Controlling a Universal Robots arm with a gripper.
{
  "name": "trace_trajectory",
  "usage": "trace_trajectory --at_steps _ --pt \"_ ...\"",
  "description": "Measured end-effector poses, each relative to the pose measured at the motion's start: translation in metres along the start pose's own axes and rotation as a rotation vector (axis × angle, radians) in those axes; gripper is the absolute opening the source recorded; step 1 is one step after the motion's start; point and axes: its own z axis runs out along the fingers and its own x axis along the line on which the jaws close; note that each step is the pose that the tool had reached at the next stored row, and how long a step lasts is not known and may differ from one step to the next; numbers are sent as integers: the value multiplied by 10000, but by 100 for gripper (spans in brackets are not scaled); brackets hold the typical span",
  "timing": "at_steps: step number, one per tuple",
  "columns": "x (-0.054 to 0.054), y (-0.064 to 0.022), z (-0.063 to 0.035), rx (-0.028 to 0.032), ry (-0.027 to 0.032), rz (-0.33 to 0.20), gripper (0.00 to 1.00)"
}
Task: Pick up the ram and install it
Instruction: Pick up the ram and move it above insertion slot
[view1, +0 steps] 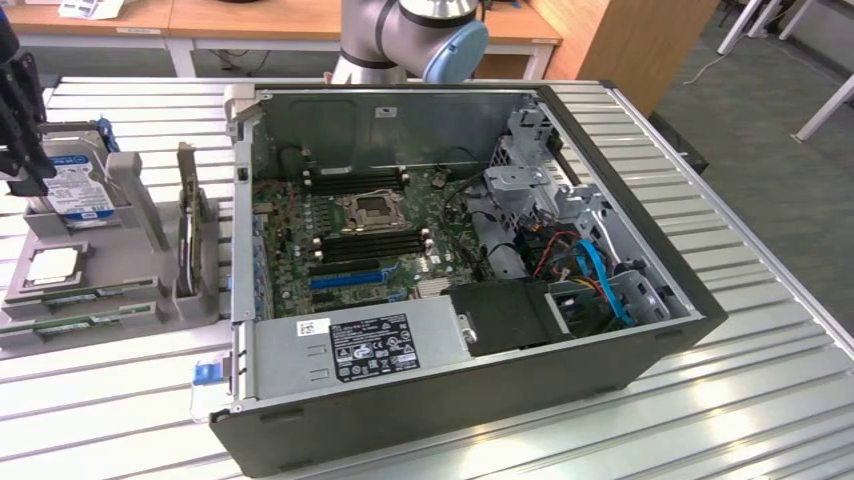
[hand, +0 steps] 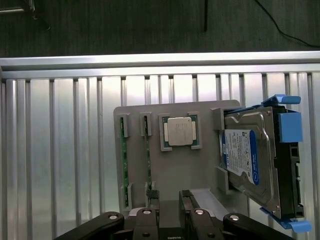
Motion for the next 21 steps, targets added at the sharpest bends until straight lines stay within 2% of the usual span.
trace_trajectory --at_steps 21 --pt "256 -14 -6 -2 2 0 30"
